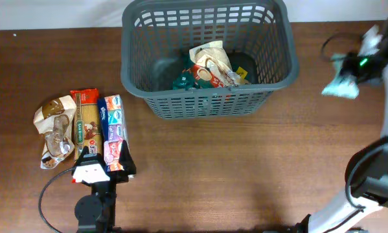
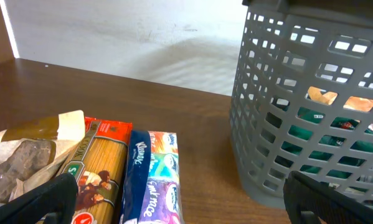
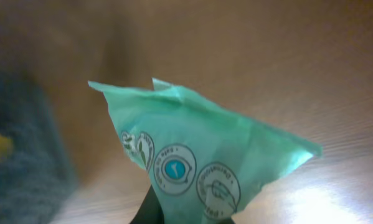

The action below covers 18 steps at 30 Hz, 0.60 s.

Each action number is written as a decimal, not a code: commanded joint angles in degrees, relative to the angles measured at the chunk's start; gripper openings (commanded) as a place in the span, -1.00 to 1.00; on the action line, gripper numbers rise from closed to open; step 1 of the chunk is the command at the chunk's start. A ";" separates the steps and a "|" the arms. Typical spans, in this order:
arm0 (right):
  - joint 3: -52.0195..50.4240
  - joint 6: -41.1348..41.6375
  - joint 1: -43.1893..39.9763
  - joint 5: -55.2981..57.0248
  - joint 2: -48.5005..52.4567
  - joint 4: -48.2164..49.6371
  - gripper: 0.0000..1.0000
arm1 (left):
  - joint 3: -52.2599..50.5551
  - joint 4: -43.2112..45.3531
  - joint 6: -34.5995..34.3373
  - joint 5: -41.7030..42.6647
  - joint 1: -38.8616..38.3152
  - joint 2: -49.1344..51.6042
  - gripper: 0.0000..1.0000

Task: Pack container
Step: 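Grasp the mint-green packet with the right gripper, then carry the mint-green packet into the basket and release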

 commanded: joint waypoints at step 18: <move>28.89 -26.10 40.52 -0.17 3.17 -0.92 -0.93 | -0.26 0.00 0.72 -0.28 -0.11 -0.33 0.99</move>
